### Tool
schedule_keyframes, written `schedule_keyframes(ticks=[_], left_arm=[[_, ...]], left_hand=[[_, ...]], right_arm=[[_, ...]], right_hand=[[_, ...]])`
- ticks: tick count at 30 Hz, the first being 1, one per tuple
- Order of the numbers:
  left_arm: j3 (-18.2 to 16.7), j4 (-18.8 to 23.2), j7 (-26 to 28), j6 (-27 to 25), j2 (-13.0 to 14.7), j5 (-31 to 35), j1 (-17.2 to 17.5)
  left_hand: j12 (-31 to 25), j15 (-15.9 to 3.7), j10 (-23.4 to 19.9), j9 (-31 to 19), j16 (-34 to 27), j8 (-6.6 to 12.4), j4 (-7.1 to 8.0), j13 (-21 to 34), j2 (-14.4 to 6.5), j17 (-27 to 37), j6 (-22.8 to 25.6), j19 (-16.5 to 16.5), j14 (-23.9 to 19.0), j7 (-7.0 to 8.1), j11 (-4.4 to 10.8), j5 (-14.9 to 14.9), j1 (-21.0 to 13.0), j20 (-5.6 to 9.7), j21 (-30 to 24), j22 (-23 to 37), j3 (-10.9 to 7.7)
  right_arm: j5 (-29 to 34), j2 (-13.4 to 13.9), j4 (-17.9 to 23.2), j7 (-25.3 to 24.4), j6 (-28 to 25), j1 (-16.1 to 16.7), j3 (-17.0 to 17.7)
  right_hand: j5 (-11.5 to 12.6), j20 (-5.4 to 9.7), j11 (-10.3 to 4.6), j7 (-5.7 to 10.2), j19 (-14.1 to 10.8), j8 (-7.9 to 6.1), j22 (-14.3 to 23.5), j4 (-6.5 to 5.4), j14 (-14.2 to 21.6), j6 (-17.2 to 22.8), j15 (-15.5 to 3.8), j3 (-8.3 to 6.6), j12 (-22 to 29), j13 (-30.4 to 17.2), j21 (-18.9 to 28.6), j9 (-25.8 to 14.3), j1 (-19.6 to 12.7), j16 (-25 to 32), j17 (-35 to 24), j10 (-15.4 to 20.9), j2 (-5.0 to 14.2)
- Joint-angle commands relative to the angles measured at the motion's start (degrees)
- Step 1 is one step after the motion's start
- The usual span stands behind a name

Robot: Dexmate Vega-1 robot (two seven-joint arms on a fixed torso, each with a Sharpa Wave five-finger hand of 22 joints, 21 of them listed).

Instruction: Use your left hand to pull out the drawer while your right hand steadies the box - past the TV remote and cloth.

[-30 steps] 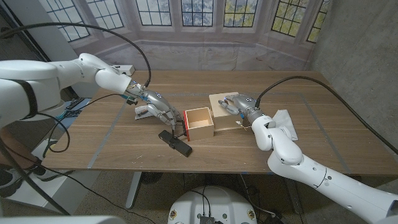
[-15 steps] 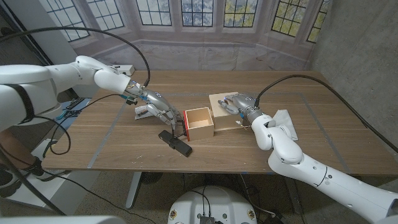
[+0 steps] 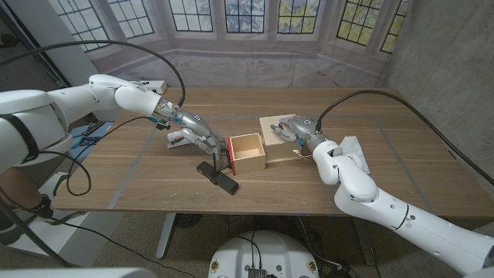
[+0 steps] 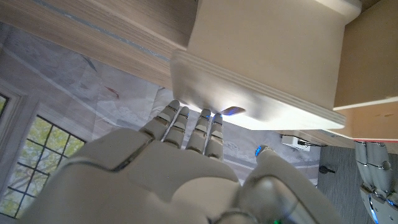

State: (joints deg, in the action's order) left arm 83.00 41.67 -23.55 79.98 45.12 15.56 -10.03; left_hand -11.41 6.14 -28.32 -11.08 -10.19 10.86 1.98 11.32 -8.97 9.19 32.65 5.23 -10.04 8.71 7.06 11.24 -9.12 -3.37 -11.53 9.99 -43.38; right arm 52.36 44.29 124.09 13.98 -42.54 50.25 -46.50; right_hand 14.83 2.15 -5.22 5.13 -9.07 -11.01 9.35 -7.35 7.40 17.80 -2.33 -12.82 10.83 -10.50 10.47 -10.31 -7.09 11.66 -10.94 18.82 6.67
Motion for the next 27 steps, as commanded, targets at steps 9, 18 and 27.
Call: schedule_keyframes(ticks=[9, 18, 27], left_arm=[[-10.9, 2.8, -7.3, 0.0, 2.4, -1.4, 5.8], [-11.4, 2.4, -5.8, 0.0, 2.6, -0.2, 6.1], [-10.2, 1.8, -3.1, 0.0, 2.2, 1.2, 5.2]], left_hand=[[-0.1, -0.45, 0.1, -0.1, -0.1, -0.07, -0.48, 0.1, -0.1, 0.1, 0.1, 0.4, -0.5, -0.02, 0.24, -0.1, 0.3, 0.03, -0.2, 0.2, -0.13], [-0.2, -0.54, 0.1, -0.1, -0.1, -0.04, -0.54, 0.1, -0.2, 0.1, 0.0, 0.5, -0.6, 0.05, -0.07, -0.1, 0.3, 0.12, -0.2, 0.2, -0.14], [-0.2, -0.64, 0.2, -0.1, 0.0, -0.02, -0.61, 0.1, -0.2, 0.1, 0.0, 0.5, -0.6, -0.05, 0.11, -0.1, 0.2, 0.36, -0.2, 0.2, -0.17]], right_arm=[[4.1, -2.9, 1.4, 2.6, 0.8, -0.6, -0.3], [5.6, -3.5, 1.7, 3.4, 1.9, -0.8, 0.2], [6.2, -4.1, 1.8, 3.3, 2.5, -0.4, 1.4]], right_hand=[[0.4, 1.85, 0.33, -0.2, -0.2, -0.09, 0.1, 0.2, 0.4, 0.0, -0.39, -0.71, -0.1, -0.3, 0.1, -0.3, -0.1, -0.1, 0.0, 0.0, 0.86], [0.4, 1.78, 0.3, -0.17, -0.2, -0.07, 0.1, 0.33, 0.4, -0.1, -0.41, -0.81, 0.0, -0.3, 0.1, -0.3, -0.2, -0.2, 0.1, 0.0, 0.78], [0.4, 1.74, 0.32, -0.23, -0.2, -0.09, 0.1, 0.47, 0.5, -0.1, -0.44, -0.94, -0.1, -0.3, 0.1, -0.2, -0.3, -0.2, 0.1, -0.1, 0.71]])
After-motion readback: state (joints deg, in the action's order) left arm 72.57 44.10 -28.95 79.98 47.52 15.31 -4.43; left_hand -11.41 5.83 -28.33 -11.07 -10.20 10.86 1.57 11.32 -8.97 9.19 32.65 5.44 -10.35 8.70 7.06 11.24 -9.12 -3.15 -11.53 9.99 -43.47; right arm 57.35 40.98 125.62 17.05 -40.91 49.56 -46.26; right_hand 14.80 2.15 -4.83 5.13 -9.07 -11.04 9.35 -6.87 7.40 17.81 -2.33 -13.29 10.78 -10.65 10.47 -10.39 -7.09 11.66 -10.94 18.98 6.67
